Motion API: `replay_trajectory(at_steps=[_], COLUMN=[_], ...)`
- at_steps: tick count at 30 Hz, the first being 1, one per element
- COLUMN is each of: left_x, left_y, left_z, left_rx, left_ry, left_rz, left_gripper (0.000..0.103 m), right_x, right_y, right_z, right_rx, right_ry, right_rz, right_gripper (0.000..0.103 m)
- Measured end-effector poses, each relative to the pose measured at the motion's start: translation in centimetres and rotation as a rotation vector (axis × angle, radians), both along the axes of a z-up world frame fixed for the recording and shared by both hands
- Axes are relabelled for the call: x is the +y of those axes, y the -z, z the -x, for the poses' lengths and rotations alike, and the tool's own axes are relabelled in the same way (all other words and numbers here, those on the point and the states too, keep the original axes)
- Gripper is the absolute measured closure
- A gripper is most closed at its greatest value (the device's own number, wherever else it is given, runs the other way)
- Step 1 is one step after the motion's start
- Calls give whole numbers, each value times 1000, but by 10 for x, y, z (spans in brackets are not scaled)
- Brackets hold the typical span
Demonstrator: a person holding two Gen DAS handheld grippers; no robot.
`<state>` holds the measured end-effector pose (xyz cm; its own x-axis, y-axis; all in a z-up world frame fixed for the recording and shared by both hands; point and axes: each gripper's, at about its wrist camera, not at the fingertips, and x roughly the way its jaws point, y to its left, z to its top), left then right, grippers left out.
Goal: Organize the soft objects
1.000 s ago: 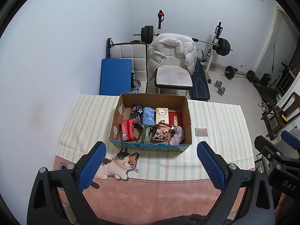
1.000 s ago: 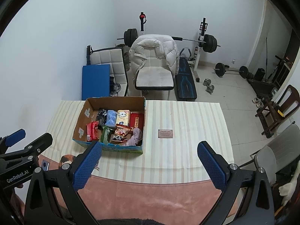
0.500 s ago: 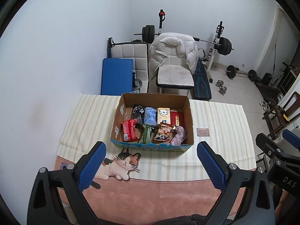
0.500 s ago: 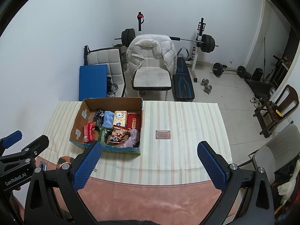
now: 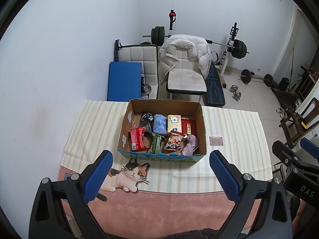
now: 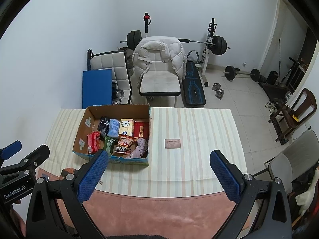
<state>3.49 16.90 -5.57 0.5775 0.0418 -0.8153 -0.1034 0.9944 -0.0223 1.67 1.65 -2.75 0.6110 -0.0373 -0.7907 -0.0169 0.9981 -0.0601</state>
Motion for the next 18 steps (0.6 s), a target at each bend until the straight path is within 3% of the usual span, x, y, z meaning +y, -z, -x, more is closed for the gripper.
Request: replay_trajectory(at_steps=[18], left_x=[0], left_y=[-1], left_z=[-1], left_rx=[1], left_ry=[5], left_rz=[2], left_gripper=[3], right_x=[-2], right_y=[1], right_z=[0], right_rx=[2], right_ry=[15], right_rz=[-5], right_gripper=[0])
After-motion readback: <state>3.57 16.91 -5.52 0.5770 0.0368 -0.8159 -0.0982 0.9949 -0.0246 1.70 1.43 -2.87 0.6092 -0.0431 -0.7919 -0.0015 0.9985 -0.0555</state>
